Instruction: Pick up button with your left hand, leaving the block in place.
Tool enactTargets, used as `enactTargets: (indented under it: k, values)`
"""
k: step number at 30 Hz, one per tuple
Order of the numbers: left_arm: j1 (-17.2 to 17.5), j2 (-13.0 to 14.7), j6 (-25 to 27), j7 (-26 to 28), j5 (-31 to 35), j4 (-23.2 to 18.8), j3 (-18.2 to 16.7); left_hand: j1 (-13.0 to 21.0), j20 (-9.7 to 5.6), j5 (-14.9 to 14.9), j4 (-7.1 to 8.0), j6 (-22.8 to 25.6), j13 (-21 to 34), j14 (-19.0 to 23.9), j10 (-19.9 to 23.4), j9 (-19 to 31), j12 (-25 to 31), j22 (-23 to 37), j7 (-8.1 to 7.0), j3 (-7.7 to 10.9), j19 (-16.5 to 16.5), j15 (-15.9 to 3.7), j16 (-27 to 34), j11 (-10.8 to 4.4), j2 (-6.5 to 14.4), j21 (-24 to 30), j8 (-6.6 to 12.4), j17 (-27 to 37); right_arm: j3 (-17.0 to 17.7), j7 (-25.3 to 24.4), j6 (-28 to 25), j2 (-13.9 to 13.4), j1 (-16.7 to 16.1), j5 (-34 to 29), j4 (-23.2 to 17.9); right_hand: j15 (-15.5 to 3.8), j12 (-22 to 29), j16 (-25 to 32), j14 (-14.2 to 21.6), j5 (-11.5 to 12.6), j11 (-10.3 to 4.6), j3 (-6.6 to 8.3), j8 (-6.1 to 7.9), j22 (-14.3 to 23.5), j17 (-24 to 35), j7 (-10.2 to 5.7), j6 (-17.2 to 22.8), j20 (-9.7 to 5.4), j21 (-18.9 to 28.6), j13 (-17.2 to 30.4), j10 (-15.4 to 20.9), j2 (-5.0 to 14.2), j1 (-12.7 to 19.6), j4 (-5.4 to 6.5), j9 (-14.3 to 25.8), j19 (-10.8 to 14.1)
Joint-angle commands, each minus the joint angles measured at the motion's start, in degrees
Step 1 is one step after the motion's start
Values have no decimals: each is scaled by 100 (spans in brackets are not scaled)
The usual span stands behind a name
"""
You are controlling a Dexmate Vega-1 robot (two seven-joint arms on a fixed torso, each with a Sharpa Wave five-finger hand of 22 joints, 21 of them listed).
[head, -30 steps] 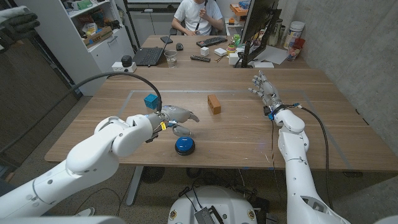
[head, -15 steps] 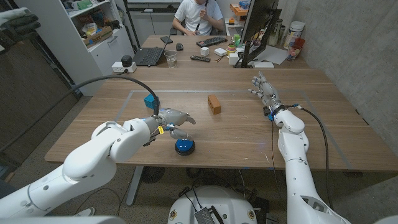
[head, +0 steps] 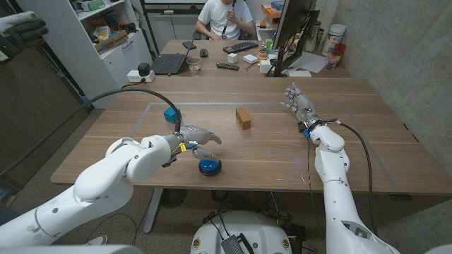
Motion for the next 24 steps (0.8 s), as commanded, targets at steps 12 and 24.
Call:
enactTargets:
  k: [12, 24]
  values:
    - [-423, -148, 2, -518, 152, 139, 458, -56, 3, 36, 26, -12, 34, -45, -22, 35, 9, -2, -22, -6, -20, 52, -38, 59, 0, -54, -16, 11, 68, 25, 37, -50, 55, 73, 167, 7, 21, 15, 29, 30, -9, -11, 27, 27, 17, -8, 62, 61, -8, 11, 45, 25, -38, -23, 34, 45]
    - [-278, -145, 42, -432, 46, 176, 366, -64, 3, 39, 26, -41, 41, -65, -44, 35, 0, -1, -28, 1, -22, 69, -52, 58, 10, -83, -23, 11, 54, 38, 50, -77, 97, 60, 227, 3, 20, 19, 35, 32, -23, -5, 25, 27, 18, -17, 67, 80, -8, 12, 45, 44, -40, -22, 34, 54]
